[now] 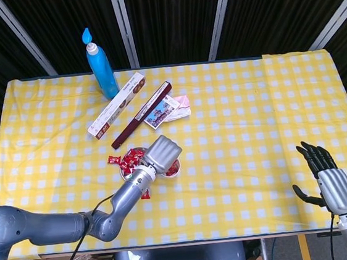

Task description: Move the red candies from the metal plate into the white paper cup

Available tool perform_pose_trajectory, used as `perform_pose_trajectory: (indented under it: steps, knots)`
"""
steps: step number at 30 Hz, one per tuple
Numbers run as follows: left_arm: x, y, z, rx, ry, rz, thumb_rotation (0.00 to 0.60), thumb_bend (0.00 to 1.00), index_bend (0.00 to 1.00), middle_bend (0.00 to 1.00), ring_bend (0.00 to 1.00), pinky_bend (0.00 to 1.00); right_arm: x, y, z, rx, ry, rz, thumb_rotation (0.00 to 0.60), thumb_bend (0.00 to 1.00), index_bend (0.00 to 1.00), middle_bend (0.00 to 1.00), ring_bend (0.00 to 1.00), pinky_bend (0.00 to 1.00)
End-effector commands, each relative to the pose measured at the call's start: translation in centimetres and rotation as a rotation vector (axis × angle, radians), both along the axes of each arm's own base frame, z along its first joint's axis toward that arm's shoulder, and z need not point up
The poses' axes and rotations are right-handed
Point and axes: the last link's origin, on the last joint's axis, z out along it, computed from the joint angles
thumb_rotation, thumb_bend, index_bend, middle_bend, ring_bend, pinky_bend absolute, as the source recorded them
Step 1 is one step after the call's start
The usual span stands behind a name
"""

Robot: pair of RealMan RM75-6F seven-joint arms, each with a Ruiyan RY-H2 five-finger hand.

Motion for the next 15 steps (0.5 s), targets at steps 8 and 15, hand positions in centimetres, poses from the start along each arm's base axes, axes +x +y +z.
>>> perform_pose_trajectory:
  steps: [8,15]
  knots:
    - [0.20,-0.27,-0.10,0.000,0.017,-0.017,0.600,0.31,0.58,0.64,0.88,0.94,0.07,0.07,0.02,0.001,-0.001,0.004,0.600,0.39,0.00,0.00,0.00,0.00]
    - [0.04,-0.35,0.10,0.005,0.019,-0.020,0.600,0.29,0.54,0.61,0.88,0.94,0.11,0.11,0.03,-0.001,-0.002,0.006,0.600,0.39,0.00,0.00,0.00,0.00]
